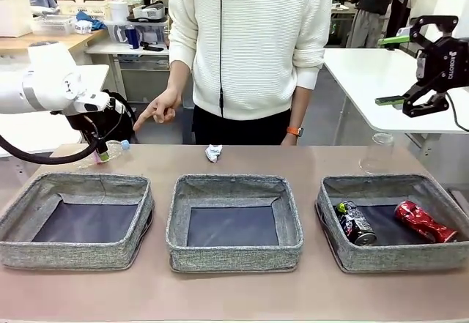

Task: Sort the waste into the appropriate baskets.
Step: Pick up the waste item pointed out by the person.

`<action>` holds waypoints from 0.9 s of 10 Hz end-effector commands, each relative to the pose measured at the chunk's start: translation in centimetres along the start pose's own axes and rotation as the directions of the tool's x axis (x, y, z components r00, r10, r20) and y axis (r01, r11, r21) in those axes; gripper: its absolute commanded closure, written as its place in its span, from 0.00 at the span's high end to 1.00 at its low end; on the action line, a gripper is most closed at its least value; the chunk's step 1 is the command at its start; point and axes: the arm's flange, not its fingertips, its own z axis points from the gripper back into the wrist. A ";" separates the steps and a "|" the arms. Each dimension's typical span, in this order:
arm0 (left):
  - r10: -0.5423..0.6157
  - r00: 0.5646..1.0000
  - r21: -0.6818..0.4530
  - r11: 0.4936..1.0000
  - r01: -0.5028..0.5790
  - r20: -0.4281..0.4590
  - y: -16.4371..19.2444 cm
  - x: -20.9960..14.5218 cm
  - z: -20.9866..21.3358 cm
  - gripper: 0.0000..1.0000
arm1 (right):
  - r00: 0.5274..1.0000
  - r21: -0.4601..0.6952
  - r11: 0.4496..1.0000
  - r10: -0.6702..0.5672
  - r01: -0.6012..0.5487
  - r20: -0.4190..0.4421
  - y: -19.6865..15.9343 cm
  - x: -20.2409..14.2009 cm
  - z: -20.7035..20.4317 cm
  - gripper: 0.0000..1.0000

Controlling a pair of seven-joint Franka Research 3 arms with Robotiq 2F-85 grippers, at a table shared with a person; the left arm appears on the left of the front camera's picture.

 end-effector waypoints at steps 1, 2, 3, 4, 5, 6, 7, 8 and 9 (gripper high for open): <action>0.018 1.000 -0.021 1.000 -0.018 0.009 0.0 -0.1 0.1 0.07 | 1.000 0.014 1.000 -0.011 0.011 -0.004 0.6 0.0 -0.1 1.00; 0.023 1.000 -0.022 1.000 -0.023 0.009 -0.1 -0.2 0.2 0.00 | 1.000 0.014 1.000 -0.011 0.011 -0.004 0.6 0.0 -0.1 1.00; 0.042 0.999 -0.024 0.999 -0.041 0.010 -0.1 -0.4 0.5 0.00 | 1.000 0.014 1.000 -0.011 0.011 -0.004 0.6 0.0 -0.1 1.00; 0.050 0.999 -0.023 0.999 -0.050 0.012 -0.3 -0.5 0.7 0.00 | 1.000 0.014 1.000 -0.011 0.011 -0.004 0.6 0.0 -0.1 1.00; 0.070 0.997 -0.029 0.997 -0.069 0.016 -0.3 -0.6 1.1 0.00 | 1.000 0.014 1.000 -0.011 0.011 -0.004 0.6 0.0 -0.1 1.00; 0.121 0.993 -0.053 0.991 -0.120 0.009 -0.3 -0.7 1.8 0.00 | 1.000 0.014 1.000 -0.011 0.011 -0.004 0.6 0.0 -0.1 1.00; 0.172 0.985 -0.068 0.983 -0.170 0.030 -0.6 -1.0 3.6 0.00 | 1.000 0.014 1.000 -0.011 0.011 -0.004 0.6 0.0 -0.1 1.00; 0.282 0.958 -0.109 0.955 -0.276 0.049 -1.3 -1.6 6.9 0.00 | 1.000 0.014 1.000 -0.011 0.011 -0.004 0.6 0.0 -0.1 1.00; 0.394 0.917 -0.152 0.912 -0.382 0.060 -2.5 -2.5 11.3 0.00 | 1.000 0.014 1.000 -0.011 0.011 -0.004 0.6 0.0 -0.1 1.00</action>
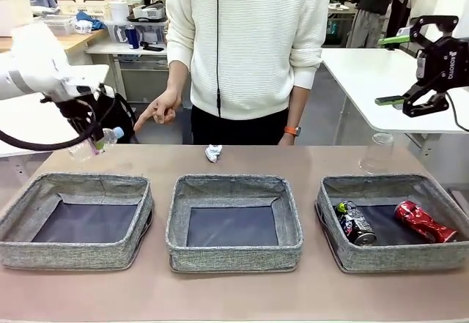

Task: Sort the waste into the appropriate baskets.
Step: Pick up the waste item pointed out by the person.

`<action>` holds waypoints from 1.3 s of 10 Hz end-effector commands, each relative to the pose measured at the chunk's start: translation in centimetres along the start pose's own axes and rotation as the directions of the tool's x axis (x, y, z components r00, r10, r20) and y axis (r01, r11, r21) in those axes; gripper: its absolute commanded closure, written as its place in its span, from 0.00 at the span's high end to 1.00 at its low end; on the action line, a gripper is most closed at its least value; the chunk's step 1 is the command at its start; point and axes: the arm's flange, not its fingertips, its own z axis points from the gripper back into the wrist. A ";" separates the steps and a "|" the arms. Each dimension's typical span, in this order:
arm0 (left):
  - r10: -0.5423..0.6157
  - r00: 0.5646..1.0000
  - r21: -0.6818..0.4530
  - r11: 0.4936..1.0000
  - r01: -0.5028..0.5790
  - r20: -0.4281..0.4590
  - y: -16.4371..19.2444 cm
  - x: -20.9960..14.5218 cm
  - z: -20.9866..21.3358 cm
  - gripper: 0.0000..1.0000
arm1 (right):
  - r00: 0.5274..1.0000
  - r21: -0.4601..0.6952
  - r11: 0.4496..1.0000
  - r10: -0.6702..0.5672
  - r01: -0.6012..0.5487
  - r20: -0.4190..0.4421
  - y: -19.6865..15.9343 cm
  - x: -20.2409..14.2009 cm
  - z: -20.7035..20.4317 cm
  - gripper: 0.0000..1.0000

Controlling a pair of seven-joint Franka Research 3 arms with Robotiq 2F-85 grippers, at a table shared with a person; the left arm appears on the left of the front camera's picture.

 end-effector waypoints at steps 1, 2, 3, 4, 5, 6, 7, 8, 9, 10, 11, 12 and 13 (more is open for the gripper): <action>0.280 0.960 -0.114 0.954 -0.277 0.007 -3.6 -3.4 8.7 0.00 | 1.000 0.014 1.000 -0.011 0.011 -0.004 0.5 0.0 -0.1 1.00; 0.427 0.904 -0.193 0.887 -0.421 -0.006 -5.5 -4.6 11.9 0.00 | 1.000 0.014 1.000 -0.011 0.011 -0.004 0.5 0.0 -0.1 1.00; 0.591 0.807 -0.178 0.793 -0.583 -0.014 -7.6 -5.8 13.7 0.00 | 1.000 0.014 1.000 -0.011 0.011 -0.004 0.5 0.0 -0.1 1.00; 0.556 0.830 -0.174 0.821 -0.543 0.033 -10.3 -7.6 14.9 0.00 | 1.000 0.014 1.000 -0.011 0.011 -0.004 0.5 0.0 -0.1 1.00; 0.556 0.829 -0.108 0.830 -0.548 0.060 -12.7 -9.1 14.9 0.00 | 1.000 0.014 1.000 -0.011 0.011 -0.004 0.5 0.0 -0.1 1.00; 0.471 0.881 -0.048 0.882 -0.469 0.039 -13.8 -9.7 14.0 0.00 | 1.000 0.014 1.000 -0.011 0.011 -0.004 0.5 0.0 -0.1 1.00; 0.549 0.836 -0.168 0.824 -0.542 -0.004 -10.3 -7.6 17.1 0.00 | 1.000 0.014 1.000 -0.011 0.011 -0.004 0.5 0.0 -0.1 1.00; 0.549 0.836 -0.168 0.824 -0.542 -0.004 -10.3 -7.6 17.1 0.00 | 1.000 0.014 1.000 -0.011 0.011 -0.004 0.5 0.0 -0.1 1.00; 0.549 0.836 -0.168 0.824 -0.542 -0.004 -10.3 -7.6 17.1 0.00 | 1.000 0.014 1.000 -0.011 0.011 -0.004 0.5 0.0 -0.1 1.00; 0.532 0.847 -0.138 0.840 -0.525 0.017 -12.2 -8.7 16.5 0.23 | 1.000 0.014 1.000 -0.011 0.011 -0.004 0.5 0.0 -0.1 1.00; 0.538 0.843 -0.234 0.818 -0.526 -0.013 -13.3 -8.3 16.1 0.23 | 1.000 0.014 1.000 -0.011 0.011 -0.004 0.5 0.0 -0.1 1.00; 0.600 0.800 -0.215 0.780 -0.588 -0.012 -16.0 -7.5 18.5 0.23 | 1.000 0.014 1.000 -0.011 0.011 -0.004 0.5 0.0 -0.1 1.00; 0.609 0.793 -0.202 0.772 -0.602 -0.037 -20.0 -6.5 22.2 0.23 | 1.000 0.014 1.000 -0.011 0.011 -0.004 0.5 0.0 -0.1 1.00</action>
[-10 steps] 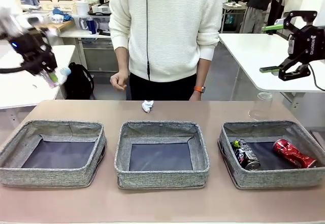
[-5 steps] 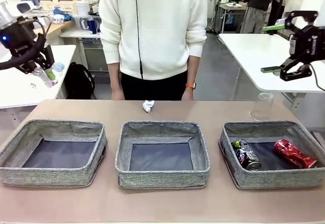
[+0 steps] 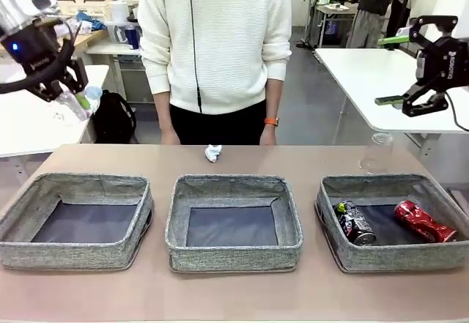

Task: Sort the waste into the appropriate baskets.
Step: Pick up the waste item pointed out by the person.

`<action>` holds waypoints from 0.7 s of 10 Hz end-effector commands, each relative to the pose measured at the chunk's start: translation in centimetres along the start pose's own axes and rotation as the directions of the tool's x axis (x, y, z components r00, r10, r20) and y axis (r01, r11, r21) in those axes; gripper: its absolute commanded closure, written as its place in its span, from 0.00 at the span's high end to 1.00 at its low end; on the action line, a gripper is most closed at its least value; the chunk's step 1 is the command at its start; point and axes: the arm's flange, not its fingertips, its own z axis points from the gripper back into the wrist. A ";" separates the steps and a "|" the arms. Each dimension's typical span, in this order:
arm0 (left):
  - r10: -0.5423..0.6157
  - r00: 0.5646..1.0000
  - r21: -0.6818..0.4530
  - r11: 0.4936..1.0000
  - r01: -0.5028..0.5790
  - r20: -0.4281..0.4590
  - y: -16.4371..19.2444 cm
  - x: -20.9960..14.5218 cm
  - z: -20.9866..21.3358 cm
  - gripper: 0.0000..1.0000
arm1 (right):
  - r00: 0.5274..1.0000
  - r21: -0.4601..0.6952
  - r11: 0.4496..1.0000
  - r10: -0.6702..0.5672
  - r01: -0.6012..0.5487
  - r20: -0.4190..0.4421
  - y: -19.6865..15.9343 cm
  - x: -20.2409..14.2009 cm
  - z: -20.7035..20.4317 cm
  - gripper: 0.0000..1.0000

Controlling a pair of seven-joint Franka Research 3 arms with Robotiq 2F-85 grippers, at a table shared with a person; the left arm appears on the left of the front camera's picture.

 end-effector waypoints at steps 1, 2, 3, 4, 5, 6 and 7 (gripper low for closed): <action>0.089 0.996 -0.033 0.996 -0.088 0.020 -9.9 -4.2 5.4 0.23 | 1.000 0.014 1.000 -0.011 0.011 -0.004 0.5 0.0 -0.1 1.00; 0.056 0.998 0.016 0.998 -0.057 0.010 -14.1 -6.4 7.0 0.23 | 1.000 0.014 1.000 -0.011 0.011 -0.004 0.5 0.0 -0.1 1.00; 0.023 0.999 0.051 0.998 -0.024 0.026 -17.4 -8.2 8.1 0.23 | 1.000 0.014 1.000 -0.011 0.011 -0.004 0.5 0.0 -0.1 1.00; -0.039 0.999 0.076 0.996 0.036 0.034 -20.3 -9.6 8.8 0.23 | 1.000 0.014 1.000 -0.011 0.011 -0.004 0.5 0.0 -0.1 1.00; -0.021 0.998 0.086 0.996 0.016 0.059 -23.3 -10.6 9.1 0.23 | 1.000 0.014 1.000 -0.011 0.011 -0.004 0.5 0.0 -0.1 1.00; -0.013 0.996 0.088 0.996 0.005 0.090 -25.7 -11.1 9.2 0.23 | 1.000 0.014 1.000 -0.011 0.011 -0.004 0.5 0.0 -0.1 1.00; -0.030 0.995 0.102 0.995 0.020 0.100 -28.0 -11.3 9.2 0.23 | 1.000 0.014 1.000 -0.011 0.011 -0.004 0.5 0.0 -0.1 1.00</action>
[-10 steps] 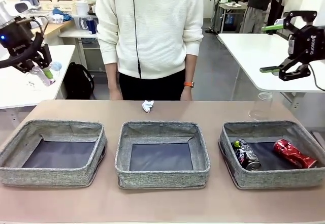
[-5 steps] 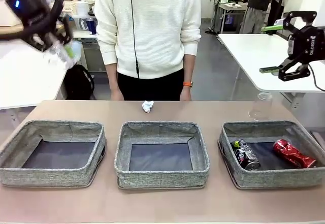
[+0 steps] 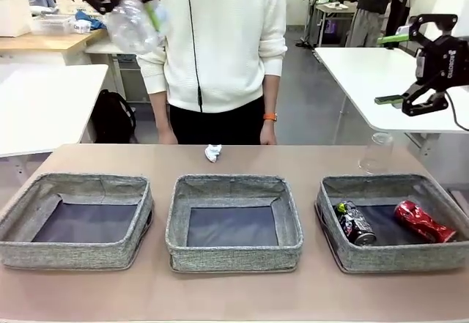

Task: Sort the waste into the appropriate baskets.
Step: Pick up the waste item pointed out by the person.

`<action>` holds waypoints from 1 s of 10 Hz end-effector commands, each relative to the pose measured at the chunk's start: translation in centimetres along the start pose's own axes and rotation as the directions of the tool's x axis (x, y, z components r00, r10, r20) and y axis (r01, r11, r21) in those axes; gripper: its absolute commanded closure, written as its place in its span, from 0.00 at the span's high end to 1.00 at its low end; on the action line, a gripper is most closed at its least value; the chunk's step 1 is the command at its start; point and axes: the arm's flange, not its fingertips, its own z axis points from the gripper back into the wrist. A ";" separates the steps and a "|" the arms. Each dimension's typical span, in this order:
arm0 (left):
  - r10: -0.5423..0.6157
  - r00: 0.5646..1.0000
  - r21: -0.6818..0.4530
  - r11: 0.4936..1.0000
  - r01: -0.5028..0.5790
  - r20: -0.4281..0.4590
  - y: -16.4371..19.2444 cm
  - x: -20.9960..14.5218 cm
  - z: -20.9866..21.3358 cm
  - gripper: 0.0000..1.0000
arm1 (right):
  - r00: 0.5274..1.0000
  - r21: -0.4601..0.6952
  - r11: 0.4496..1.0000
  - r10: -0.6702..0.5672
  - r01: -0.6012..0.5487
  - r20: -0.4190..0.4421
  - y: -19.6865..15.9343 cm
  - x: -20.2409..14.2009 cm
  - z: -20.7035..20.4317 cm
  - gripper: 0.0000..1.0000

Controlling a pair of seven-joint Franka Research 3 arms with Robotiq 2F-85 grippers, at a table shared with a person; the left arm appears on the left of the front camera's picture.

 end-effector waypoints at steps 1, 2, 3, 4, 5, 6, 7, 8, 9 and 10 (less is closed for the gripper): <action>-0.033 0.999 0.063 0.998 0.032 0.013 -3.4 1.5 0.4 0.23 | 1.000 0.014 1.000 -0.011 0.011 -0.004 0.5 0.0 -0.1 1.00; -0.080 0.997 0.091 0.993 0.081 -0.012 -5.7 2.1 1.1 0.23 | 1.000 0.014 1.000 -0.011 0.011 -0.004 0.5 0.0 -0.1 1.00; -0.145 0.984 0.079 0.985 0.153 -0.100 -7.1 2.2 2.0 0.23 | 1.000 0.014 1.000 -0.011 0.011 -0.004 0.5 0.0 -0.1 1.00; -0.106 0.992 0.077 0.991 0.111 -0.060 -8.4 2.6 2.5 0.23 | 1.000 0.014 1.000 -0.011 0.011 -0.004 0.5 0.0 -0.1 1.00; -0.072 0.996 0.072 0.995 0.076 -0.059 -9.5 2.7 2.2 0.23 | 1.000 0.014 1.000 -0.011 0.011 -0.004 0.5 0.0 -0.1 1.00; -0.019 0.998 0.061 0.998 0.023 -0.056 -10.1 3.1 1.6 0.23 | 1.000 0.014 1.000 -0.011 0.011 -0.004 0.5 0.0 -0.1 1.00; -0.120 0.991 0.052 0.991 0.123 -0.065 -7.7 1.6 0.9 0.23 | 1.000 0.014 1.000 -0.011 0.011 -0.004 0.5 0.0 -0.1 1.00; -0.120 0.991 0.052 0.991 0.123 -0.065 -7.7 1.6 0.9 0.23 | 1.000 0.014 1.000 -0.011 0.011 -0.004 0.5 0.0 -0.1 1.00; -0.088 0.993 0.042 0.995 0.092 -0.074 -8.8 2.4 0.7 0.23 | 1.000 0.014 1.000 -0.011 0.011 -0.004 0.5 0.0 -0.1 1.00; -0.096 0.989 0.010 0.995 0.097 -0.117 -8.6 2.6 -0.8 0.23 | 1.000 0.014 1.000 -0.011 0.011 -0.004 0.5 0.0 -0.1 1.00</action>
